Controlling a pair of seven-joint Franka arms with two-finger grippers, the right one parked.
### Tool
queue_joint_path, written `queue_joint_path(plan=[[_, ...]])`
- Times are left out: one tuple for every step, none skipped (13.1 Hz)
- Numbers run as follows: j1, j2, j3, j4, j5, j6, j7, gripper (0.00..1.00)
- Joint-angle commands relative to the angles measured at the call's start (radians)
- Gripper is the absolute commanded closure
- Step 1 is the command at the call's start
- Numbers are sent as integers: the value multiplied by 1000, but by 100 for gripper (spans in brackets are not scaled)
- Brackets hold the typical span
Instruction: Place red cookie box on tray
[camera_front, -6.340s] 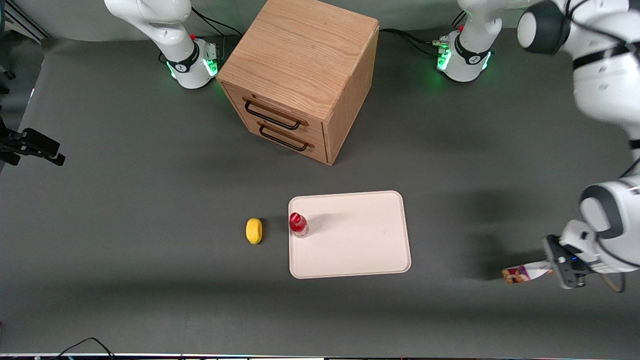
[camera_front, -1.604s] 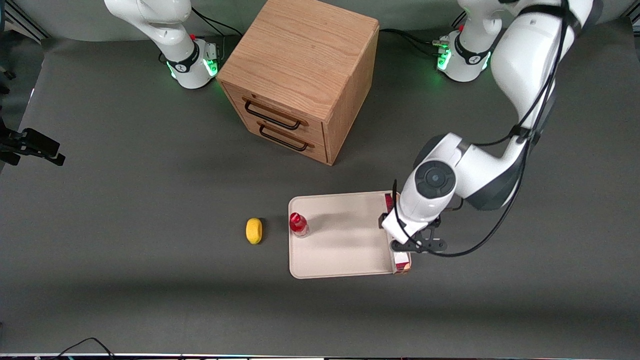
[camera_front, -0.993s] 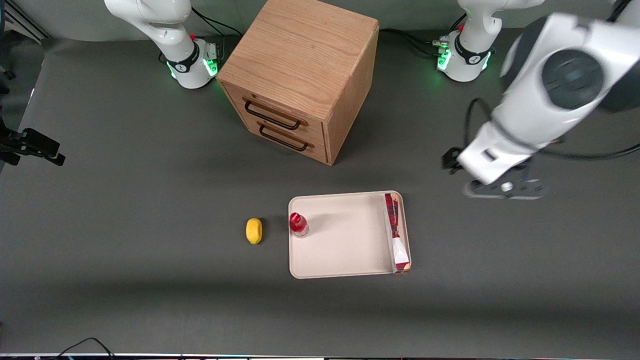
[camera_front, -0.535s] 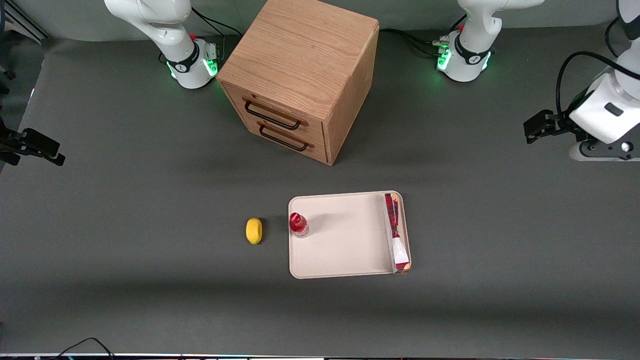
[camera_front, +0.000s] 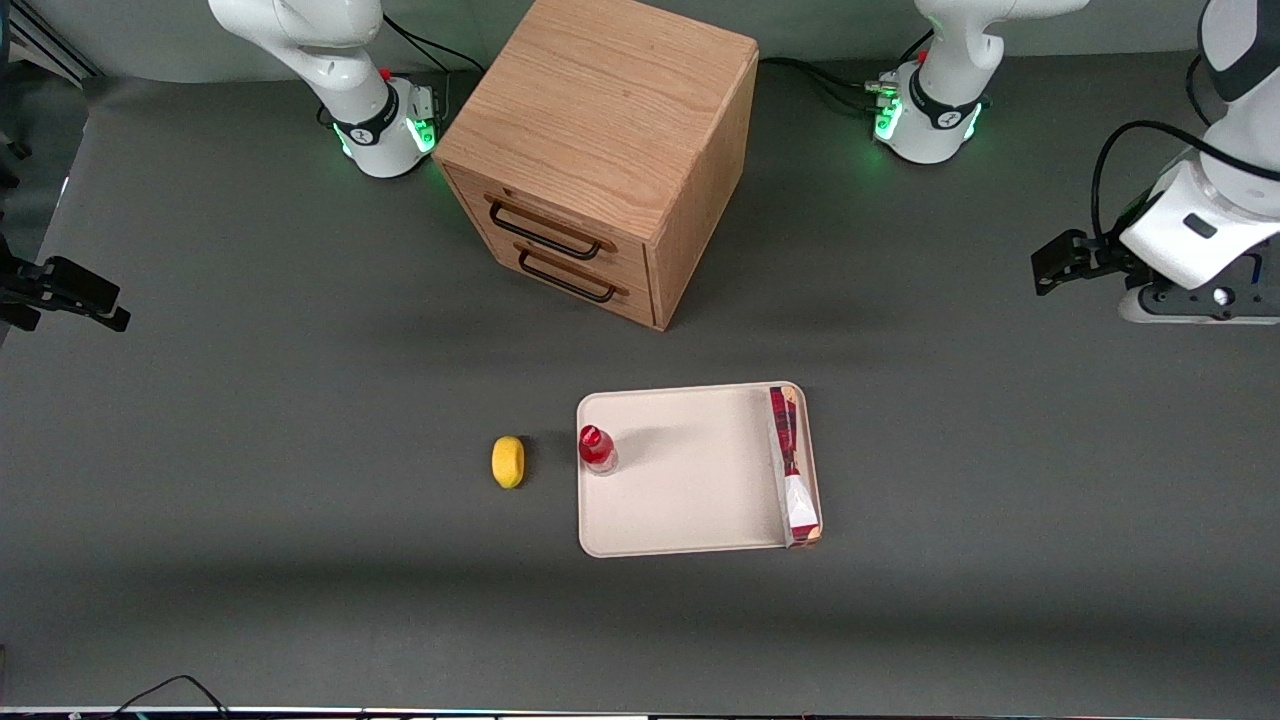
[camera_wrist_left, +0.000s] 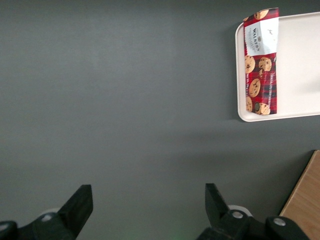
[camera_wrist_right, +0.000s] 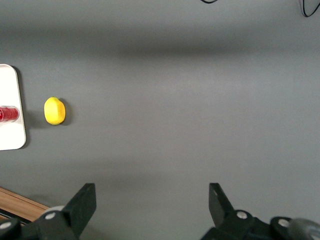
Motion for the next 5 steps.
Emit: queue_joint_path(plan=[[-13, 6, 24, 0, -25, 15, 24, 0], [-13, 15, 24, 14, -17, 13, 24, 0], [-13, 25, 24, 29, -14, 9, 25, 0], [-11, 35, 25, 43, -14, 4, 25, 0], [-11, 44, 25, 46, -6, 7, 25, 0]])
